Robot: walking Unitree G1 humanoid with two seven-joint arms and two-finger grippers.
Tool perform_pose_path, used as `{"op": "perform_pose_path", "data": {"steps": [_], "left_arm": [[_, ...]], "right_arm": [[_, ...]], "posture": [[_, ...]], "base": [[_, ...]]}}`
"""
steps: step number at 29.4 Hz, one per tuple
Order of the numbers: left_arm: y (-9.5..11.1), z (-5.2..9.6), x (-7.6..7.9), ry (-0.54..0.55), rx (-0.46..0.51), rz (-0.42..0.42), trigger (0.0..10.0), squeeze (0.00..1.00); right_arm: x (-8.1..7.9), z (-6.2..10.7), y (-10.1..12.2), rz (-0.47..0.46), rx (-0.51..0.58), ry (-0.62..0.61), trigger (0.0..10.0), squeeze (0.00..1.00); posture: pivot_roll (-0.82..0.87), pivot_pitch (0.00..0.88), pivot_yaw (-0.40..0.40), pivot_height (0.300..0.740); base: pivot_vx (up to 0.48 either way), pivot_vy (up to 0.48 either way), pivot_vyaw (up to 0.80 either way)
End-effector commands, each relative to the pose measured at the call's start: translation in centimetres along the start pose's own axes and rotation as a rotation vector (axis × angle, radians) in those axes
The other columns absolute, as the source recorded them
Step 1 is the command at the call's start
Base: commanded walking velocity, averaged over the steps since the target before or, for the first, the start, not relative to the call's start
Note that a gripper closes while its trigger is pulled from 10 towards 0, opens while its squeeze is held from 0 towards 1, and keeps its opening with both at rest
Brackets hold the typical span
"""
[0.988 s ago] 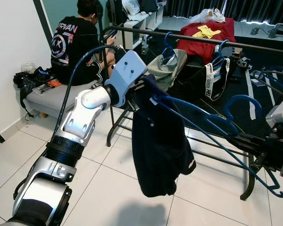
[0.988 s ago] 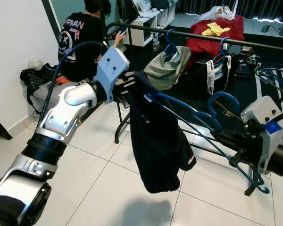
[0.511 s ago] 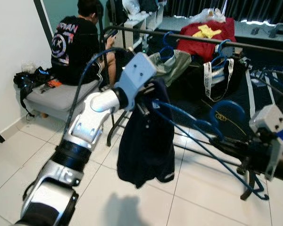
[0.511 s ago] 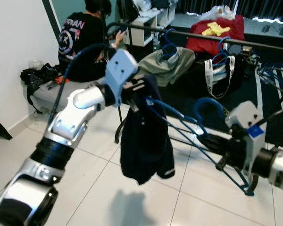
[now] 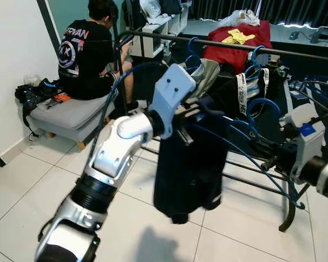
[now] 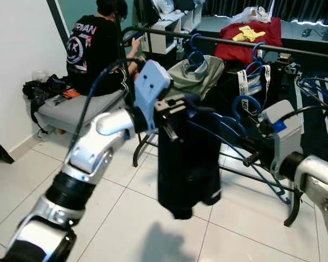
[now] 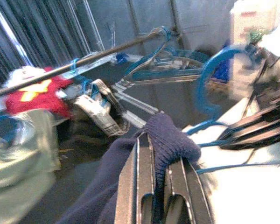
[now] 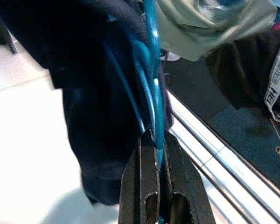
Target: Hang hanger
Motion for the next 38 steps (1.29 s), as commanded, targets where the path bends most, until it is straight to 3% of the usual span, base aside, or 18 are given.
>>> {"op": "perform_pose_path", "data": {"steps": [1, 2, 5, 7, 12, 15, 25, 26, 30, 31, 35, 38], "left_arm": [[0.3, -0.8, 2.9, -0.130, 0.041, 0.074, 10.0, 0.00], [-0.4, -1.0, 3.6, -0.137, 0.030, 0.091, 10.0, 0.00], [-0.9, -1.2, 3.6, -0.107, 0.021, 0.081, 10.0, 0.00], [-1.0, -1.5, 2.3, -0.007, 0.024, 0.057, 10.0, 0.00], [-0.5, -1.9, 1.5, 0.043, 0.042, 0.097, 10.0, 0.00], [-0.4, -2.5, 2.0, 0.055, 0.050, 0.157, 10.0, 0.00], [-1.1, -2.8, 3.1, 0.066, 0.022, 0.232, 10.0, 0.00], [-1.1, -2.8, 3.6, 0.041, 0.023, 0.262, 10.0, 1.00], [-1.3, -2.7, 4.1, 0.011, 0.015, 0.282, 10.0, 1.00], [-1.8, -2.4, 4.7, -0.045, -0.018, 0.268, 10.0, 1.00], [-2.2, -1.9, 5.1, -0.087, -0.050, 0.249, 10.0, 1.00], [-2.5, -1.1, 4.5, -0.108, -0.081, 0.222, 10.0, 1.00]], "right_arm": [[-0.3, -0.9, -0.5, -0.014, -0.014, -0.013, 10.0, 0.00], [-1.3, -1.5, -0.4, -0.031, 0.005, 0.029, 10.0, 0.00], [-2.5, -1.7, -0.1, -0.038, 0.034, 0.088, 10.0, 0.00], [-4.3, -1.5, 0.7, -0.030, 0.073, 0.188, 10.0, 0.00], [-4.4, -1.7, 0.9, -0.031, 0.087, 0.188, 10.0, 0.00], [-4.4, -2.1, 1.5, -0.045, 0.127, 0.173, 10.0, 0.00], [-4.2, -2.4, 3.1, -0.064, 0.220, 0.150, 10.0, 0.00], [-3.7, -2.5, 3.5, -0.074, 0.246, 0.125, 10.0, 0.00], [-3.2, -2.5, 3.9, -0.085, 0.274, 0.100, 10.0, 0.00], [-2.7, -2.5, 4.4, -0.097, 0.303, 0.079, 10.0, 0.00], [-2.4, -2.4, 4.7, -0.104, 0.324, 0.067, 10.0, 0.00], [-2.1, -2.2, 5.0, -0.109, 0.342, 0.056, 10.0, 0.00]], "posture": [[-0.09, 0.042, 0.026, 0.740], [-0.09, 0.044, 0.022, 0.740], [-0.09, 0.045, 0.021, 0.740], [-0.10, 0.047, 0.020, 0.740], [-0.10, 0.049, 0.022, 0.740], [-0.10, 0.049, 0.023, 0.740], [-0.09, 0.049, 0.022, 0.740], [-0.09, 0.047, 0.023, 0.740], [-0.09, 0.046, 0.025, 0.740], [-0.09, 0.045, 0.026, 0.740], [-0.09, 0.045, 0.026, 0.740], [-0.09, 0.044, 0.025, 0.740]], "base": [[0.000, 0.000, 0.00], [0.000, 0.000, 0.00], [0.000, 0.000, 0.00], [0.000, 0.000, 0.00], [0.000, 0.000, 0.00], [0.000, 0.000, 0.00], [0.000, 0.000, 0.00], [0.000, 0.000, 0.00], [0.000, 0.000, 0.00], [0.000, 0.000, 0.00], [0.000, 0.000, 0.00], [0.000, 0.000, 0.00]]}}
Point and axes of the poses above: a point about 5 cm out from each wrist's last joint towards the gripper, its own z axis pointing back from the gripper into the wrist, its own y axis along the axis of the wrist's last joint, x = y × z, the point moved 3 cm from there along -z, pointing out of the wrist towards the gripper, and after that the axes turned 5 degrees about z, right-handed, at the moved point
